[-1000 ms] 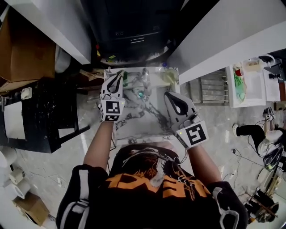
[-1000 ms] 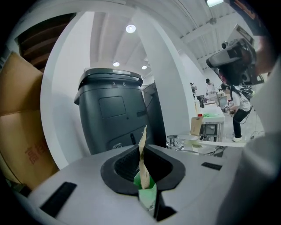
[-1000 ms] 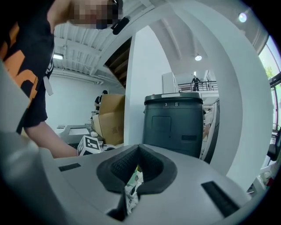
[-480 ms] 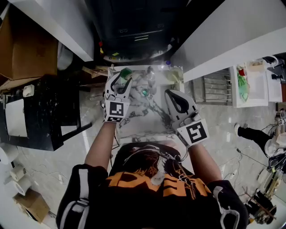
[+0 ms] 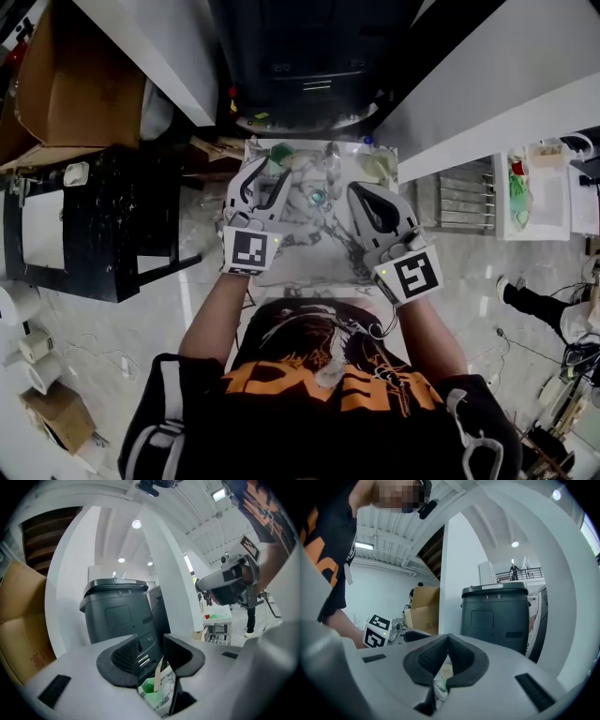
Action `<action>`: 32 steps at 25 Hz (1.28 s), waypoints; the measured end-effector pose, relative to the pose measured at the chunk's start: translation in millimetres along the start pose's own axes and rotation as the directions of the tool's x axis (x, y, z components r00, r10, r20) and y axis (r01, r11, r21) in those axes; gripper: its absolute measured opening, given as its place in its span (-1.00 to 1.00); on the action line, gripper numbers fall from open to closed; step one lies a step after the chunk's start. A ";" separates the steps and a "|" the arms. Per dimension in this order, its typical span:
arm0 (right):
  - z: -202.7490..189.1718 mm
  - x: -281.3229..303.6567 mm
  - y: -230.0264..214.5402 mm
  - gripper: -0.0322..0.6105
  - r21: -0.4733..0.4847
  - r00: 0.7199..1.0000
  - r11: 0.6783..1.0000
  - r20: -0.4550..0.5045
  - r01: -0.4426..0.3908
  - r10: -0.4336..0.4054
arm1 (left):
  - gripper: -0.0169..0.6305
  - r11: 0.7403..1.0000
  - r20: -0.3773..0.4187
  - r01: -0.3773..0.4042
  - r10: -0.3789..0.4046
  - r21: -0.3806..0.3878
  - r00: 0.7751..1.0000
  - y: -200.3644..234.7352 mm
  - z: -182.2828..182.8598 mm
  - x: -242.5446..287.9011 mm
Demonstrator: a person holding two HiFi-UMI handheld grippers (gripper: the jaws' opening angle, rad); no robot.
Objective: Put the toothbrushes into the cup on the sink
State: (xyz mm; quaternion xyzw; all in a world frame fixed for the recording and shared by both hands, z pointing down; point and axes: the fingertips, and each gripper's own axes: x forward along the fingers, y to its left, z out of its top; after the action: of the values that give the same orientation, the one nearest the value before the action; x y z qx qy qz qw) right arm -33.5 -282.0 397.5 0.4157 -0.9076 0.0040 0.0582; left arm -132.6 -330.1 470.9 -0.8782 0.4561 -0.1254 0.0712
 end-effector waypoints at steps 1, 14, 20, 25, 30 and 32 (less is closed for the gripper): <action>5.3 -1.3 1.1 -0.86 0.010 1.000 1.000 0.018 -0.001 0.000 | -0.38 1.000 -0.002 0.011 -0.011 -0.001 1.000 -3.0 5.8 -1.9; 27.7 -64.9 5.0 -0.86 0.022 0.994 0.999 0.107 0.030 -0.032 | -0.55 0.988 0.060 0.141 -0.145 0.057 0.988 -84.8 86.5 -33.3; 21.3 -97.3 4.7 -0.86 0.027 0.994 0.999 0.102 0.040 -0.042 | -0.80 0.985 0.100 0.162 -0.168 0.067 0.981 -118.7 113.9 -57.5; 14.5 -108.7 9.8 -0.86 0.022 0.996 1.000 0.090 0.022 -0.023 | -0.85 0.978 0.081 0.193 -0.198 0.074 0.977 -149.5 118.4 -67.7; 22.0 -112.6 17.9 -0.86 0.015 0.994 1.000 0.112 0.004 -0.006 | -0.86 0.971 0.093 0.232 -0.236 0.056 0.967 -171.1 125.7 -75.8; 18.4 -113.2 17.3 -0.86 0.005 0.996 1.000 0.094 0.000 -0.001 | -0.86 0.970 0.105 0.235 -0.240 0.057 0.965 -170.1 130.0 -76.8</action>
State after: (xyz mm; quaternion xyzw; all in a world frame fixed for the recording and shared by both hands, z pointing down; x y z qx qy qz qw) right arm 24.9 -186.3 367.7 0.4159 -0.9092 -0.0134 0.0145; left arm -4.7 -168.2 375.2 -0.9303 0.3402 -0.0940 0.1000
